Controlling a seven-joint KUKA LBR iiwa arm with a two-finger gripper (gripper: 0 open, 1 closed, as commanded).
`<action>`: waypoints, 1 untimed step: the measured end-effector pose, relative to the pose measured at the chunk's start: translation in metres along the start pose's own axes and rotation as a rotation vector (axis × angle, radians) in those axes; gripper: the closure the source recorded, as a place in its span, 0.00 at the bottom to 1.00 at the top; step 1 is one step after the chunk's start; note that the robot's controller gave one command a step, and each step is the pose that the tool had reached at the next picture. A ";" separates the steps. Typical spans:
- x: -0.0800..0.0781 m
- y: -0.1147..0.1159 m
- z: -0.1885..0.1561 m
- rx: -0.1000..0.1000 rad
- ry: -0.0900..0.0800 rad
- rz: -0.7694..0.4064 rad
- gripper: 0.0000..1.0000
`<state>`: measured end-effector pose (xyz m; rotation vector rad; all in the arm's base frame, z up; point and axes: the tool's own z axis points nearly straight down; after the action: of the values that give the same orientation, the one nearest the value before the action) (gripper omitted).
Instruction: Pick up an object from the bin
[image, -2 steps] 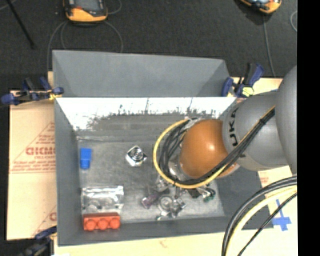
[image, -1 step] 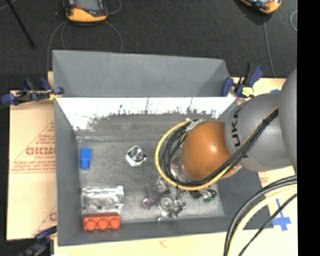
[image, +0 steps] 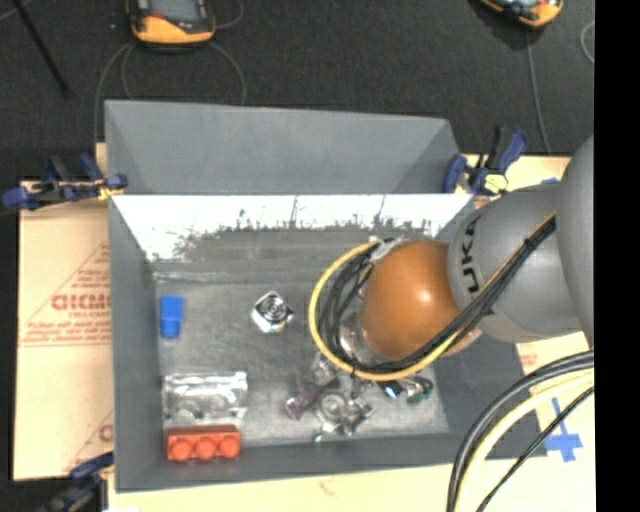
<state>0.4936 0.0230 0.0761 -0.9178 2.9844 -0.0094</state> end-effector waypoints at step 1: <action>0.004 -0.011 -0.100 -0.005 0.009 -0.011 1.00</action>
Offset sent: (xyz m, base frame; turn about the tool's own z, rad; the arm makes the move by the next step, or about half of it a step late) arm -0.0017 -0.0091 0.0958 -0.0163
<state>0.4943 0.0120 0.1764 -0.9377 2.9889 -0.0066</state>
